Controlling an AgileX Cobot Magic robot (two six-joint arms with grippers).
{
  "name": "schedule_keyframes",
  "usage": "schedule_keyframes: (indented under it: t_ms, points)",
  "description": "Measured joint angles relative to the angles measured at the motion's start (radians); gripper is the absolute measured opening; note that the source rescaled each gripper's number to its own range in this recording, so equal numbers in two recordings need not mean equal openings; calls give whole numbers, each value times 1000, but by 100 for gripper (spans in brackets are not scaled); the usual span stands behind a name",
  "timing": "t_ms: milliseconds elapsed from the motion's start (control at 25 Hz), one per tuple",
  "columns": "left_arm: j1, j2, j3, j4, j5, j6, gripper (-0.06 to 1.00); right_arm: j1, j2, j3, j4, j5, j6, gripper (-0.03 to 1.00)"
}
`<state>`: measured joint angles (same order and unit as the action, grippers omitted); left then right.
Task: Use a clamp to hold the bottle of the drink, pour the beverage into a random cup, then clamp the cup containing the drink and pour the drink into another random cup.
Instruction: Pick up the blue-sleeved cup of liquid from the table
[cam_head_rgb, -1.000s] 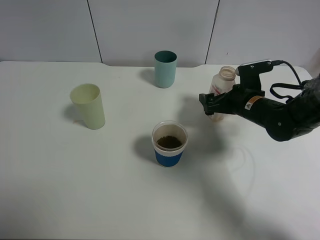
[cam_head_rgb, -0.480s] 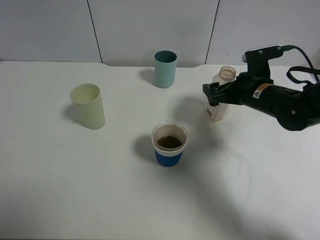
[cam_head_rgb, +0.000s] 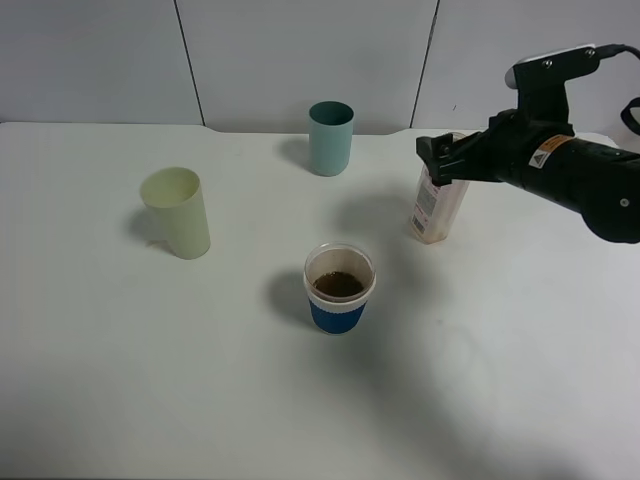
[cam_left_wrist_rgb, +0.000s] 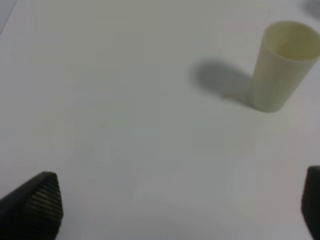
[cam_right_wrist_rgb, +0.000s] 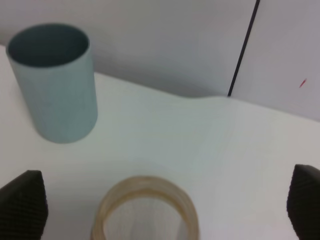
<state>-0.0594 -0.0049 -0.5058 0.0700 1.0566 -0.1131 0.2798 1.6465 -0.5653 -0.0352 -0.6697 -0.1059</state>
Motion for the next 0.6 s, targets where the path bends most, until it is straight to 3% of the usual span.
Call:
schedule_keyframes:
  t_ms: [200,400,480,600]
  points:
    - [0,0,0,0,0,0,89,0,-97,1,26,72,-10,92]
    - [0,0,0,0,0,0,89,0,-250,1,50,215,-28,93]
    - [0,0,0,0,0,0,89,0,-331,1,53,290,-30,97]
    - [0,0,0,0,0,0,89,0,-389,1,55,332,-30,99]
